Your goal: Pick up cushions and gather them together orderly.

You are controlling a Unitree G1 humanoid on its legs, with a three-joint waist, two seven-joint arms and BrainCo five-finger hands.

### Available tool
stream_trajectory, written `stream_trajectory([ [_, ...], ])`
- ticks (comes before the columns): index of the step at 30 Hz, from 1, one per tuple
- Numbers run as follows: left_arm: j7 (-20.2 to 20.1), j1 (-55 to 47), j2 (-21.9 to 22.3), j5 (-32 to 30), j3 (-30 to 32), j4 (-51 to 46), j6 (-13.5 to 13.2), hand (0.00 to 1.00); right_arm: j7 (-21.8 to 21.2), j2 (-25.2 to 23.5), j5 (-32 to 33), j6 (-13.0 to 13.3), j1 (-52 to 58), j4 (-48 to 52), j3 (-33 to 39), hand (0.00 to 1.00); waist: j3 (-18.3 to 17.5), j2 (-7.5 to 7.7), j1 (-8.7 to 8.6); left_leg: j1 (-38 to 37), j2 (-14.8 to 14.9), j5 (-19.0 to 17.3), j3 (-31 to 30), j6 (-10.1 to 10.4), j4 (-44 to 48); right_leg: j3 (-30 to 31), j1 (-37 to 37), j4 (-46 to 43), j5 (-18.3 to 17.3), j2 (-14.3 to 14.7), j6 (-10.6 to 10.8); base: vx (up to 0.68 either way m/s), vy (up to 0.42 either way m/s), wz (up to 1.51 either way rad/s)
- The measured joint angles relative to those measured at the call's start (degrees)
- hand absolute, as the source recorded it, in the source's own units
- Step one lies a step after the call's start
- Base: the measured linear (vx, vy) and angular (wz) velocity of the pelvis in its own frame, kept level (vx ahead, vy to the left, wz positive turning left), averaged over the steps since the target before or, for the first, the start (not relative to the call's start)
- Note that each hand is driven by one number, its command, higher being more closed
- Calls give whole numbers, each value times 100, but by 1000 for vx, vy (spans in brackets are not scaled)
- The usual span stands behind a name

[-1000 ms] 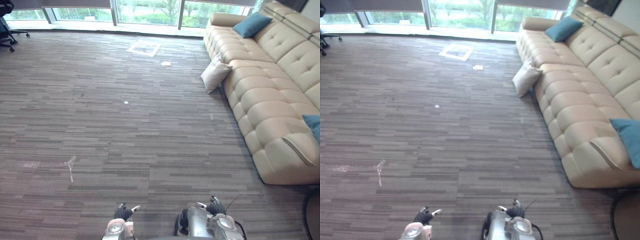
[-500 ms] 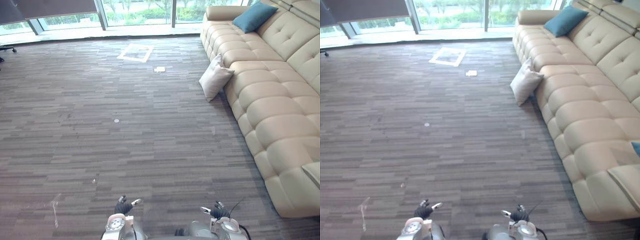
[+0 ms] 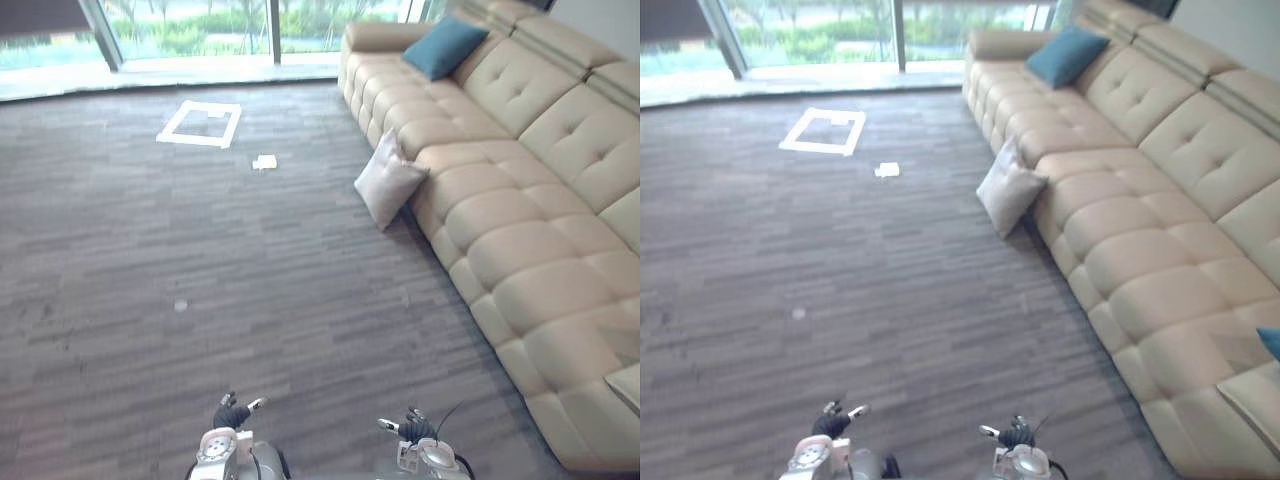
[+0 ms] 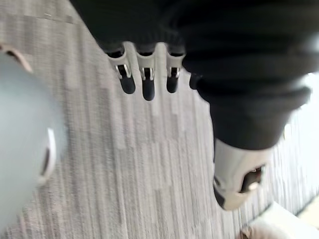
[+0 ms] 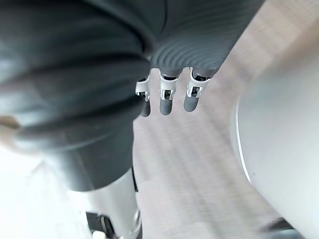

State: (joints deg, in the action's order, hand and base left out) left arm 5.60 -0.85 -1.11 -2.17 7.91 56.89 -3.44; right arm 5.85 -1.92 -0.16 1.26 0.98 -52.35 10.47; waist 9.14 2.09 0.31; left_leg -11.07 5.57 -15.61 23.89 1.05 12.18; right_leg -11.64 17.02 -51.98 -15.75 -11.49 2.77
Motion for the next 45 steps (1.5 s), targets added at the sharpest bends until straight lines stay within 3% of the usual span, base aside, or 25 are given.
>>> stream_trajectory([
  [2, -2, 2, 47, 2, -67, 115, 13, 0, -19, 98, -1, 20, -21, 22, 4, 0, 14, -18, -80, -466, 1, -3, 29, -1, -349, -303, 415, 1336, 169, 165, -96, 584, -57, 27],
  [3, -8, 3, 70, -1, -112, 108, 4, 0, -18, 171, -2, 8, -16, 25, 3, 0, 15, -20, -103, -760, -17, -43, 22, 56, -593, -387, 483, 2402, 634, 258, -106, 639, -122, 44],
  [4, -8, 4, 82, 0, -112, 106, -1, 0, -19, 197, -3, -3, -5, 16, 4, 0, 15, -19, -113, -856, -34, -77, 6, 108, -661, -390, 495, 2707, 778, 286, -108, 689, -151, 67],
  [5, -10, -18, 98, 0, -104, 111, -10, 0, -26, 263, -3, -28, 56, -27, 34, 0, 63, 2, -147, -1208, -100, -198, -176, 299, -813, -191, 501, 2916, 1407, 333, -317, 650, -159, 53],
  [6, -10, -26, 183, -2, -69, 108, -20, 0, -25, 334, 4, -23, 46, -19, 32, 0, 76, -38, -170, -1395, -52, -204, -291, 300, -813, -126, 564, 2469, 1587, 331, -539, 648, -174, 44],
  [9, -5, -32, 322, -118, -46, 122, -8, 0, -25, 457, 9, -21, -33, 81, 63, 0, 9, -461, -219, -1135, 415, -55, -594, 454, 156, -329, 675, 1484, 503, 375, -585, 563, -246, 22],
  [11, -9, -28, 366, -124, 16, 92, 2, 0, -24, 446, 7, -80, -5, 142, 56, 0, 68, -531, -302, 5, 1004, 730, -1296, 753, 2770, -520, 81, 1605, 101, 563, -661, 562, -319, 40],
  [13, -20, -110, 396, -120, 161, -114, -1, 0, -8, 414, 26, -120, 26, 96, 31, 0, 93, -575, -221, 734, 1439, 762, -1291, 861, 4544, -550, -648, 2049, -8, 862, -788, 602, -226, -21],
  [14, -12, -132, 375, -112, 266, -192, 2, 0, -9, 368, 32, -121, 31, 5, -8, 0, 123, -452, -189, 1143, 1517, 641, -1142, 748, 5015, -537, -1175, 2419, -54, 941, -841, 658, -171, -34],
  [18, -18, -124, 383, -104, 330, -495, -22, 0, 34, 318, 141, -167, 113, -75, 19, 0, 128, -310, -39, 2315, 1435, 221, -276, 359, 3752, -362, -2350, 3575, -7, 977, -757, 527, -50, -18],
  [20, -12, -114, 408, -98, 451, -572, -39, 0, 47, 272, 141, -179, 105, -77, 37, 0, 135, -310, 36, 2604, 1184, 251, -192, 374, 2650, -191, -2731, 3896, -1, 946, -732, 581, 105, -55],
  [21, -4, -105, 397, -95, 465, -569, -111, 0, 76, 213, 140, -164, 87, -80, 51, 0, 133, -291, 111, 2703, 853, 541, -191, 358, 1408, 2, -3030, 4106, -117, 825, -516, 677, 179, -70],
  [22, -3, -106, 399, -97, 464, -564, -117, 0, 84, 209, 140, -160, 87, -81, 48, 0, 132, -300, 115, 2705, 782, 670, -199, 335, 1104, 63, -3104, 4154, -161, 809, -445, 645, 305, -86],
  [24, 16, -124, 364, -71, 468, -562, -123, 0, 106, 212, 139, -163, 103, -129, -7, 0, 104, -316, 218, 2681, 658, 1515, -315, 170, 749, 408, -3377, 4239, -354, 741, -211, 553, 297, -78],
  [26, 35, -89, 208, -47, 445, -557, -112, 0, 106, 26, 129, -152, 82, -237, 0, 0, -61, -69, 184, 2660, 485, 1213, -164, -14, 953, 704, -3331, 4137, -208, 486, -262, 524, 273, -46],
  [28, 39, -99, 124, -51, 436, -498, -101, 0, 102, -43, 121, -150, 120, -236, 9, 0, -106, 96, 203, 2509, 409, 860, 1, -153, 1191, 1025, -2970, 3224, 118, 300, 43, 557, 334, -18],
  [30, 55, -29, 22, -59, 353, -310, -56, 0, 88, -6, 34, -115, 131, -232, 17, 0, 5, 135, 162, 1607, 70, 288, 60, -105, 950, 1117, -1849, 262, 902, -55, 529, 621, 320, -10],
  [34, 80, -67, 17, -59, 225, -93, 9, 0, 75, 27, 14, -34, 151, -11, -20, 0, -15, 35, 45, 556, 28, 31, 189, -26, 453, 514, -767, -628, 248, -30, 231, 489, 137, 0],
  [37, 61, -45, 45, -61, 114, 65, 37, 0, 75, 57, 16, -5, 74, 76, 0, 0, -2, -17, -74, -109, 94, 40, 246, -11, -11, -179, 5, 743, 21, 117, -53, 499, 9, 20],
  [39, 42, -45, 80, -75, 31, 100, 39, 0, 78, 88, 16, -12, 105, 162, 3, 0, -3, -18, -117, -508, 92, 29, 242, 11, -293, -488, 130, 2011, 448, 237, -247, 553, -100, 40],
  [40, 29, -59, 85, -123, -17, 96, 37, 0, 77, 102, 15, -26, 136, 170, -4, 0, -16, 7, -126, -739, 52, -34, 230, 215, -390, -610, 97, 2800, 1029, 292, -347, 630, -138, 35],
  [41, 26, -40, 101, -149, 16, 141, 39, 0, 46, 115, 12, -26, 185, 170, -10, 0, -1, 42, -138, -1030, 13, -193, 201, 526, -401, -583, 106, 2824, 1630, 287, -843, 635, -125, 11],
  [42, 29, -23, 199, -163, 10, 156, 49, 0, 38, 259, 12, -23, 120, 166, -12, 0, 32, -175, -84, -1132, 160, -209, 244, 560, -406, -687, 144, 2560, 1595, 357, -868, 577, -111, -6],
  [43, -12, -24, 279, -195, -19, 160, 42, 0, 33, 359, 11, -30, 150, 166, 3, 0, -46, -284, -121, -1112, 250, -71, 231, 728, -336, -750, 176, 2364, 1129, 382, -863, 503, -147, -10],
  [45, -52, 38, 414, -364, -47, 163, 45, 0, 28, 420, 22, -41, 152, 163, 43, 0, -28, -389, -212, -971, 467, 176, 109, 852, 230, -828, 117, 2089, 638, 453, -824, 526, -246, 6],
])
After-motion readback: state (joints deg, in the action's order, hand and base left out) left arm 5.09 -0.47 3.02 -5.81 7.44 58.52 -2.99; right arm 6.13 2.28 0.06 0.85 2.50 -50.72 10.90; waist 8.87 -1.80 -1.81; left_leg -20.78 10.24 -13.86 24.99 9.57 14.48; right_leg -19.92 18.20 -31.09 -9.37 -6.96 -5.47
